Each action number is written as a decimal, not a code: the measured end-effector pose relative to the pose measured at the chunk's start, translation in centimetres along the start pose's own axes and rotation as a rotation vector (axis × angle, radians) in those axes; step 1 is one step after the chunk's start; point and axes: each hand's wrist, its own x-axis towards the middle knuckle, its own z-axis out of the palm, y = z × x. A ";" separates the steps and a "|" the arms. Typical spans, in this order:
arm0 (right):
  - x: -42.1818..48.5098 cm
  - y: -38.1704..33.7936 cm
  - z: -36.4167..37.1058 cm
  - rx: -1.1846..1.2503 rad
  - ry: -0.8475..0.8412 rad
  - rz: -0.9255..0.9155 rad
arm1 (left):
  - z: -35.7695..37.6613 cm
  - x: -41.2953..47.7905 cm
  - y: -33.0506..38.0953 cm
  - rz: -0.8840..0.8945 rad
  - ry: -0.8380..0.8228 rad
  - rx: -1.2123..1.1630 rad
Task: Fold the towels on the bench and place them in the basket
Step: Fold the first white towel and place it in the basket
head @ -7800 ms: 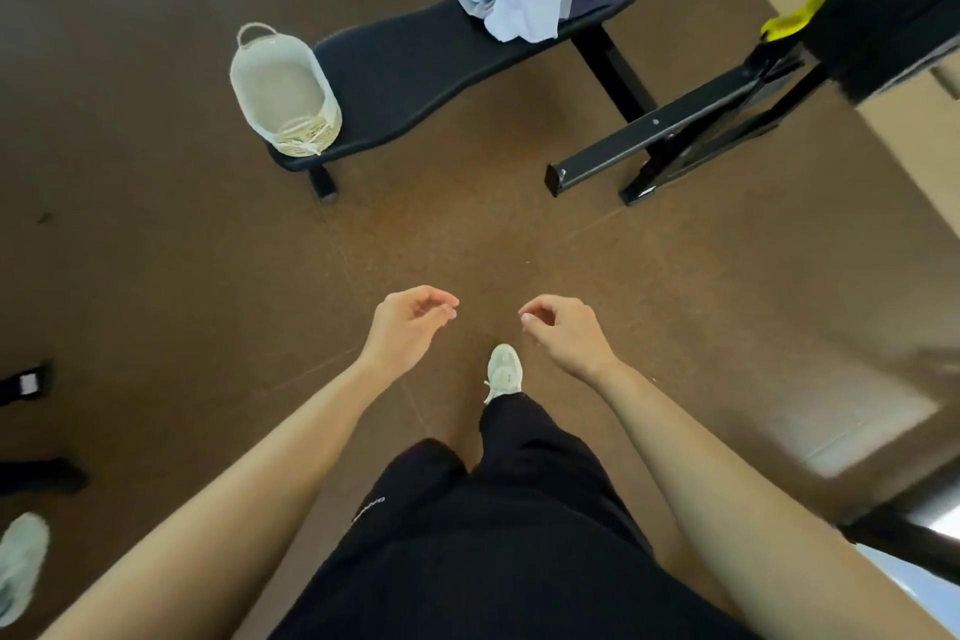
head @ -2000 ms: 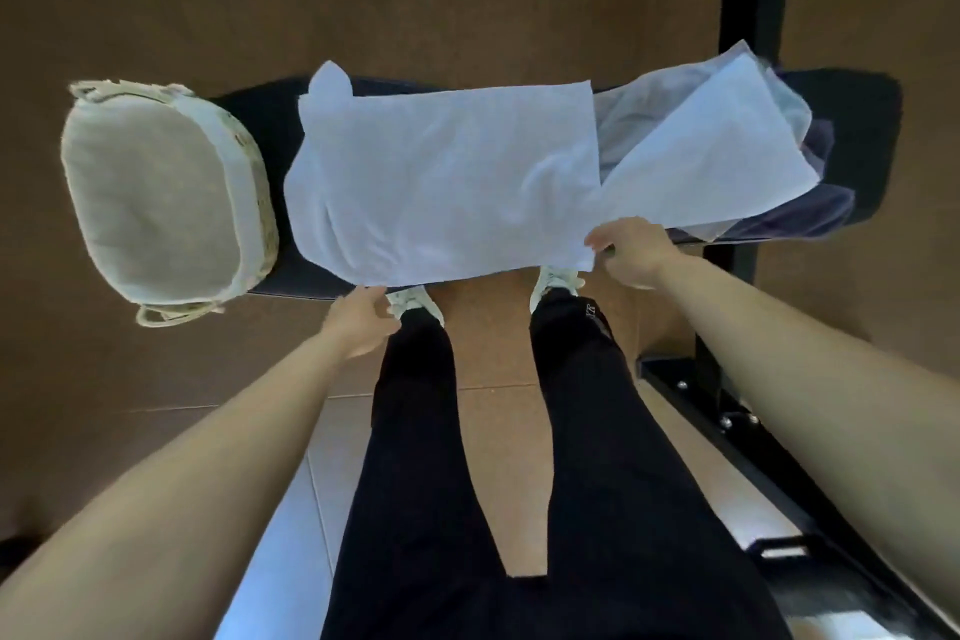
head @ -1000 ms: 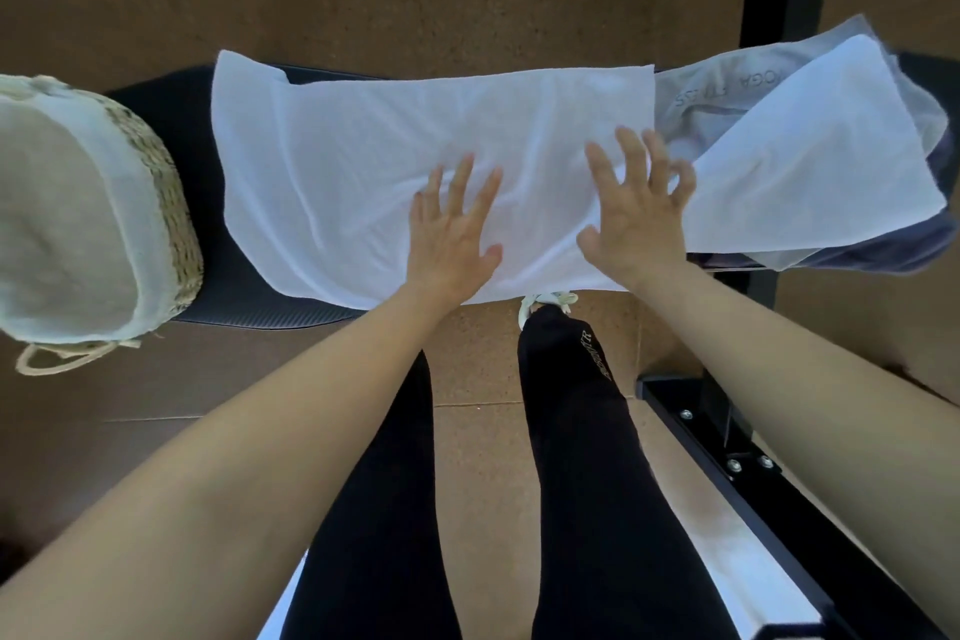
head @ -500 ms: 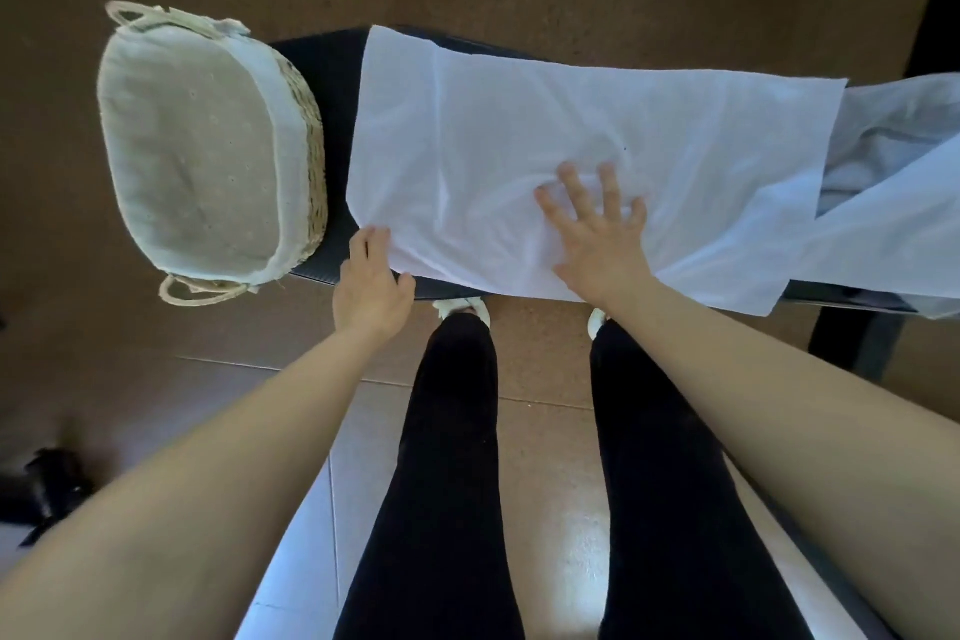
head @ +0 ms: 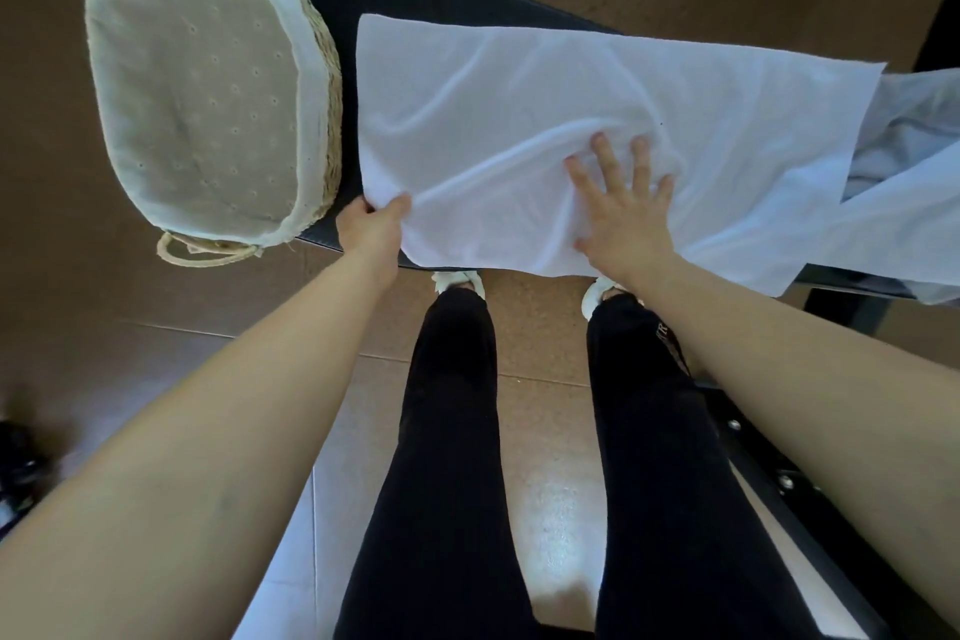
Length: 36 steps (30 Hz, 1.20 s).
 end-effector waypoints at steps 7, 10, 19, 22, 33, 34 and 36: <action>0.0 0.2 0.2 0.004 -0.004 -0.007 | -2.2 0.4 -0.6 0.197 -0.112 0.146; -0.1 0.4 0.1 0.023 -0.013 -0.028 | -4.2 1.4 -1.2 0.292 -0.211 0.588; -1.5 2.6 0.3 0.181 0.106 -0.169 | -2.9 -3.6 -1.0 0.215 0.279 0.835; -3.1 5.2 0.8 0.418 0.348 -0.012 | 1.4 -6.3 -1.9 0.640 0.015 0.843; -11.0 16.1 4.3 0.416 0.028 0.145 | 12.6 -11.9 -4.7 0.976 -0.563 1.423; -11.3 16.5 4.2 0.475 0.059 0.150 | 12.6 -12.0 -4.9 0.951 -0.566 1.436; -11.6 16.9 3.7 0.615 0.194 0.280 | 12.6 -12.5 -4.9 0.938 -0.548 1.429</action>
